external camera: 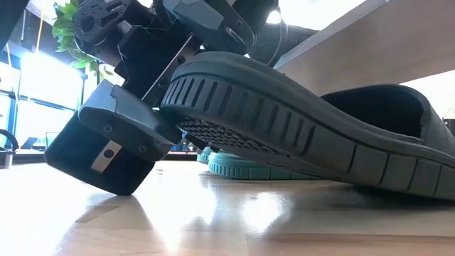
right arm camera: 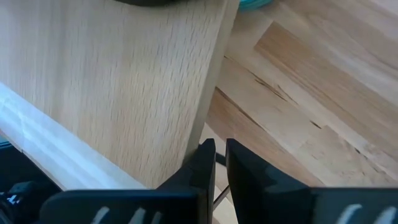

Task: Pick and place slides into the shelf
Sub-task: Put the black slides under the shelf

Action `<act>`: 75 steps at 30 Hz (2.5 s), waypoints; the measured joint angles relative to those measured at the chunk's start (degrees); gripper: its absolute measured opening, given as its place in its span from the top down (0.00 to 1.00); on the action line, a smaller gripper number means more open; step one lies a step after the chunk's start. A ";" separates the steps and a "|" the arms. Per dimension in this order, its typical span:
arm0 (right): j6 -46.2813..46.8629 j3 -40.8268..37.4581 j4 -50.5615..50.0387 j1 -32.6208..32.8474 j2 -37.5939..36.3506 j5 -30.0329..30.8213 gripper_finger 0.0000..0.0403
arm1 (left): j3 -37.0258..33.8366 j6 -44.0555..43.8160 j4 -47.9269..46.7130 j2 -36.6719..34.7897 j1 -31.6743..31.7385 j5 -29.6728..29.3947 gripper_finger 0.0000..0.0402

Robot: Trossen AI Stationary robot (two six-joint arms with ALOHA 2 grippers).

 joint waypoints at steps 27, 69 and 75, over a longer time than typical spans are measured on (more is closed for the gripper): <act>0.50 0.00 0.09 -0.02 -0.02 0.26 0.92 | 0.55 1.31 -27.45 -7.67 -8.31 -34.98 0.56; 0.96 0.00 -0.48 0.00 -0.02 -1.23 0.92 | 16.91 33.63 -61.44 -8.29 -12.81 -61.59 0.56; 0.97 0.00 -0.51 -0.01 -0.01 -1.27 0.92 | 16.93 35.32 -57.79 -6.68 -12.74 -59.90 0.56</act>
